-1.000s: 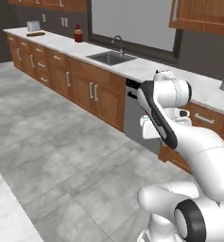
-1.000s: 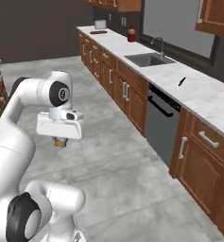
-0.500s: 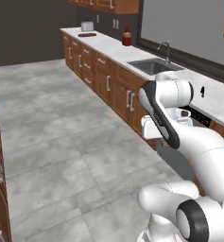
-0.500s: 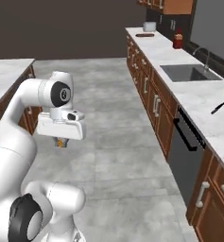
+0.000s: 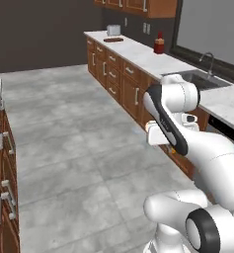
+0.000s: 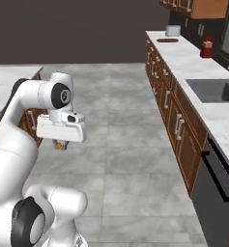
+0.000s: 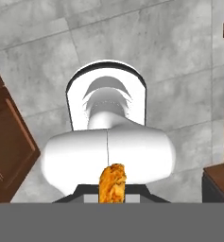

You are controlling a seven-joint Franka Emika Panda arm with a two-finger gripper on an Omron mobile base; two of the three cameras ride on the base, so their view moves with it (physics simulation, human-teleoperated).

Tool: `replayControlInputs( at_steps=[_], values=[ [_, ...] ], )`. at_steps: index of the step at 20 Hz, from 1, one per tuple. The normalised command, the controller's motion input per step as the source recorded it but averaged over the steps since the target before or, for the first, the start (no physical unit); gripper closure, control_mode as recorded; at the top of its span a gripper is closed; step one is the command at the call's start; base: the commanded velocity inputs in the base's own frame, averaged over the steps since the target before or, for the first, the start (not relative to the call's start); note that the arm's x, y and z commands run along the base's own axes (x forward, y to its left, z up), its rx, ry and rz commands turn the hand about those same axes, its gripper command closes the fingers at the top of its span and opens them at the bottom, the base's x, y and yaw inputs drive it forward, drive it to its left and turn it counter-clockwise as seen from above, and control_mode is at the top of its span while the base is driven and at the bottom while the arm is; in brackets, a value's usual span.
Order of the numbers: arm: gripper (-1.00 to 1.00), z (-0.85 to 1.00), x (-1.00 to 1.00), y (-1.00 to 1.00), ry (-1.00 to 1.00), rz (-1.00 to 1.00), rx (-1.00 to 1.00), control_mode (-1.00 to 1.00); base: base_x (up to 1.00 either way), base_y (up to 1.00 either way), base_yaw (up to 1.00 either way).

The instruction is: Retrieve the shrimp from the fridge and place it on the cutting board.

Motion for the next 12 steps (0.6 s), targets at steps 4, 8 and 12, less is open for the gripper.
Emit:
replayControlInputs(
  at_steps=[4, 8, 12],
  values=[
    [1.00, 0.00, 0.00, 0.00, 0.00, 0.00, 0.00, 1.00, 1.00, -0.06, 0.23],
    [1.00, 0.00, 0.00, 0.00, 0.00, 0.00, 0.00, 1.00, 1.00, -0.19, 0.24],
    [1.00, 0.00, 0.00, 0.00, 0.00, 0.00, 0.00, 1.00, 1.00, -0.25, 0.22]
  ],
)
